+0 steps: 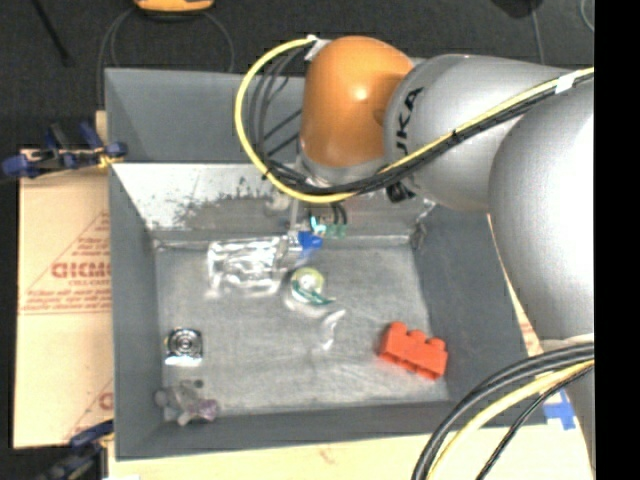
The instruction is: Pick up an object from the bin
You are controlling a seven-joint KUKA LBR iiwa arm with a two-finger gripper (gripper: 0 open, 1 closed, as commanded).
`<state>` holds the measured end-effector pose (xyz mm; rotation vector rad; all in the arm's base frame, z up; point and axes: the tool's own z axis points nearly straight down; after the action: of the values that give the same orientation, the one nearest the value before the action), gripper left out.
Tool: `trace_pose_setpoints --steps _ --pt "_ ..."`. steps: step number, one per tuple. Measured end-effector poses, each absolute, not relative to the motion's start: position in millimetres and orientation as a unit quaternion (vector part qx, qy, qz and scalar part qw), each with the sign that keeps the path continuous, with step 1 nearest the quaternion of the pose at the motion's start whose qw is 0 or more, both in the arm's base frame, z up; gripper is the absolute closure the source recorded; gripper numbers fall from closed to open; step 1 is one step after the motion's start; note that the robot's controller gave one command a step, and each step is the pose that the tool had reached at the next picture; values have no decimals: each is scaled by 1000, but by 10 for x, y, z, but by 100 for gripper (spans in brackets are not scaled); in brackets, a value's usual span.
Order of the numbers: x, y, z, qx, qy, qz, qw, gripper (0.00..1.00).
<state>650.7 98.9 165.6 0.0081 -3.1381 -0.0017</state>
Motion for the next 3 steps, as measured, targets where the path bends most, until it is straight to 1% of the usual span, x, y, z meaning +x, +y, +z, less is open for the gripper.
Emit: trace_pose_setpoints --steps 1,2,3 --pt "6420 1054 1026 88 -996 -1 -3 0" --pt "6413 1056 999 87 -996 -1 -2 100" --pt "6170 970 1453 95 -995 0 -1 100"
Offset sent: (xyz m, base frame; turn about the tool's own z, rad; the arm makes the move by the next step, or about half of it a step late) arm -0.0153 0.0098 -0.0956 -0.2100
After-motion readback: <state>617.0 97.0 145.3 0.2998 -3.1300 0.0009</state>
